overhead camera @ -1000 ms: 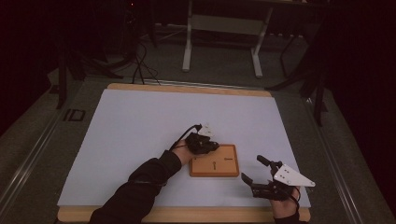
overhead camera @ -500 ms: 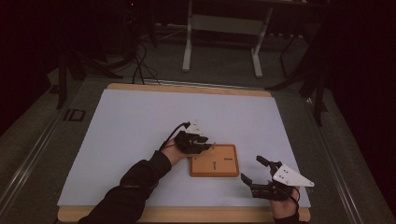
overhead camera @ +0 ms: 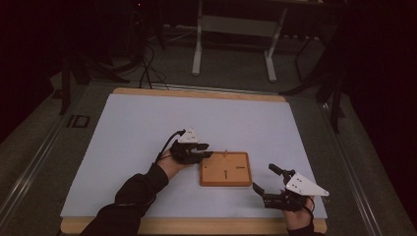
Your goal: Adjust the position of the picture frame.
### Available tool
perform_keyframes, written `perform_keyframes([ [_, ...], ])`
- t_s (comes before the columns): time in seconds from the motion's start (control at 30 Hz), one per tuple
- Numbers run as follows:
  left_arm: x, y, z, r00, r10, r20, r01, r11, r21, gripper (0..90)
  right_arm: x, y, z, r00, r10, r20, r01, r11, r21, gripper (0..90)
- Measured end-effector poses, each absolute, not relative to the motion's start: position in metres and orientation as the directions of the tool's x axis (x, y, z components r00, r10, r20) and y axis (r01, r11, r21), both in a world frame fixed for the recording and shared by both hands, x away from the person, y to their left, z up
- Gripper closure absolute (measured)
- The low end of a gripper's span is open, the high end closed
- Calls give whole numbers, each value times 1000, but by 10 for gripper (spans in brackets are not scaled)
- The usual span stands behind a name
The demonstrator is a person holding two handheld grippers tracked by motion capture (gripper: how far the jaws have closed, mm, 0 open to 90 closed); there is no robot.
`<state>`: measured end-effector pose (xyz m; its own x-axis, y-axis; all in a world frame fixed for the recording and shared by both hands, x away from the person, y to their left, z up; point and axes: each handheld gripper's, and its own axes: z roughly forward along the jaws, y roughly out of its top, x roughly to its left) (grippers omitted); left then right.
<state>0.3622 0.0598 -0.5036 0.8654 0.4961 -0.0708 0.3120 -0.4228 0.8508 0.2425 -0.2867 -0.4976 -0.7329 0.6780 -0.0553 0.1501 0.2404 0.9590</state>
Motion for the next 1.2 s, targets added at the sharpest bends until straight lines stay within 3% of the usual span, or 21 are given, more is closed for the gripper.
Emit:
perform_keyframes([
  [0.3,342,55,-504,885,458,-83,292,-407,865,604,237,-286,-494,-709,697,-108,104,254,962,138],
  [0.7,319,64,-499,897,435,-78,274,-411,869,548,238,-285,-495,-701,705,-106,116,259,959,138],
  [0.93,320,67,-497,872,478,-109,301,-344,889,474,239,-286,-494,-672,732,-110,122,256,959,141],
  [1.2,336,61,-500,868,478,-132,308,-311,899,474,238,-283,-493,-678,727,-111,129,266,955,150],
])
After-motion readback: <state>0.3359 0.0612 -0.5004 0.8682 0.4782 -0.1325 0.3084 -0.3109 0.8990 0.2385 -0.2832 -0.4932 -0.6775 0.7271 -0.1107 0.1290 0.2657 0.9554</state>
